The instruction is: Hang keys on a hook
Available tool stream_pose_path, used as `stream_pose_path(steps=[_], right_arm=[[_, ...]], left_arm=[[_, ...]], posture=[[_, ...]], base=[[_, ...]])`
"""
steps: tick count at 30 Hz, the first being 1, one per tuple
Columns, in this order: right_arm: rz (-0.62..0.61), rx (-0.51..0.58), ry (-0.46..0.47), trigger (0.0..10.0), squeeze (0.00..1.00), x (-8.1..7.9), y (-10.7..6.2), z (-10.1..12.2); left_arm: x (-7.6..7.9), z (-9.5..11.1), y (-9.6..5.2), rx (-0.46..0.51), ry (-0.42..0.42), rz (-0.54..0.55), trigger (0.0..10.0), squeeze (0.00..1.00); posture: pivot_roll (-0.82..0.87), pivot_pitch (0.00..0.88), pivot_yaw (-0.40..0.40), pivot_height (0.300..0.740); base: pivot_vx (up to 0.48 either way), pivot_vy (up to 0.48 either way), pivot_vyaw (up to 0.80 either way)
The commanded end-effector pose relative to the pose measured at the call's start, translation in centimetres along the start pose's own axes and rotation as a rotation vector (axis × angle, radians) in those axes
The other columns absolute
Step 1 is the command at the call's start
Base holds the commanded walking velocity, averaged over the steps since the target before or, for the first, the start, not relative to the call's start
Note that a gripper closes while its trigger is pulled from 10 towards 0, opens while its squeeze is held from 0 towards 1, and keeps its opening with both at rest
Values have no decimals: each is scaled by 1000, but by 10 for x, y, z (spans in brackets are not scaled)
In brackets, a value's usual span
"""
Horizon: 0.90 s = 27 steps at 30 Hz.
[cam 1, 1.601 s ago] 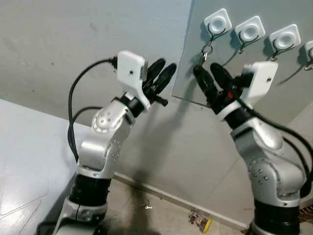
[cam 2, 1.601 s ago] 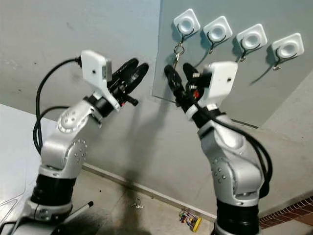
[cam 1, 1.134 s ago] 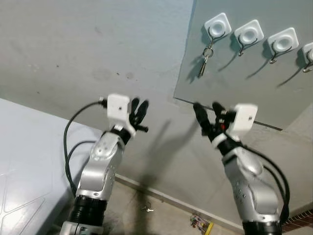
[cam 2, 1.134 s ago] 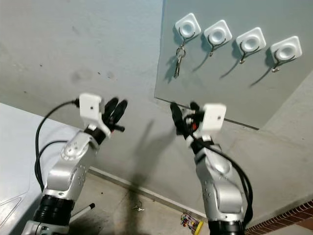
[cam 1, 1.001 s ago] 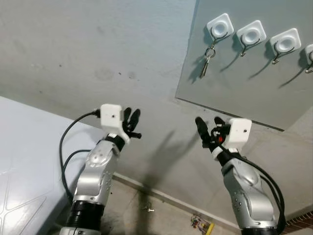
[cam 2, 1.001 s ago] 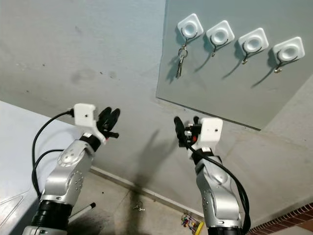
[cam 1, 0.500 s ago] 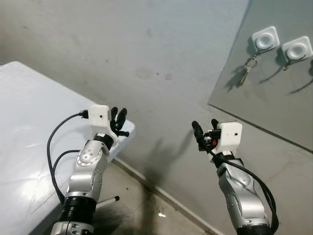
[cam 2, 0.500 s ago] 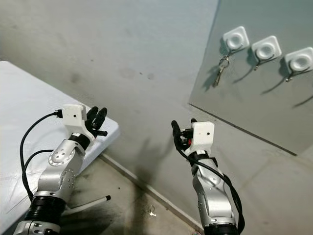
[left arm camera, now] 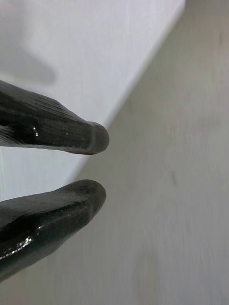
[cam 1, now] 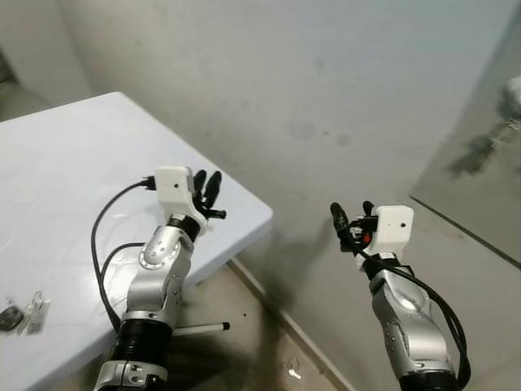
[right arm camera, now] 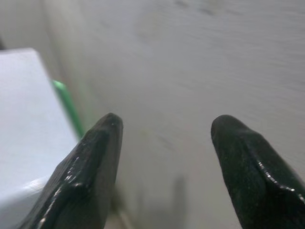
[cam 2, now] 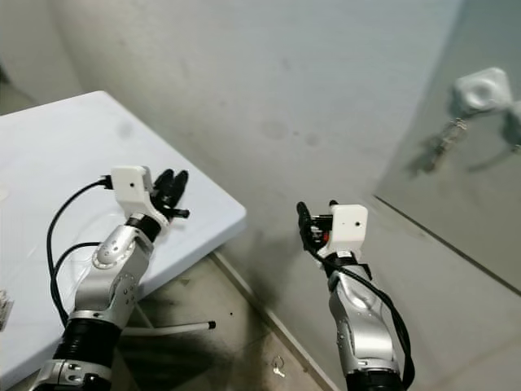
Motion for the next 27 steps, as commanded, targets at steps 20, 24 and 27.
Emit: stream_pose_path(steps=[20, 24, 27], right_arm=[[7, -14, -23, 10000, 0, 9, -4, -2], [10, -13, -25, 10000, 0, 9, -3, -1], [13, -14, -26, 10000, 0, 9, -3, -1]], left_arm=[[5, 1, 0, 15, 95, -2, 10000, 0], [5, 1, 1, 16, 91, -3, 10000, 0], [5, 1, 1, 15, 89, -4, 10000, 0]], posture=[[-64, 0, -55, 740], [-63, 0, -55, 740], [-62, 0, -53, 740]], base=[[0, 0, 800], [0, 0, 800], [0, 0, 800]])
Point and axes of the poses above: a point about 5 cm out from each wrist's last joint towards the gripper, its own y axis pointing out of the wrist towards the gripper, its own z axis along the axis of the wrist's last joint, x = y × z, the point moved 4 cm from there along y, pointing out of the wrist towards the gripper, and after that the axes turned 4 degrees about -y, right-handed, at the moved point
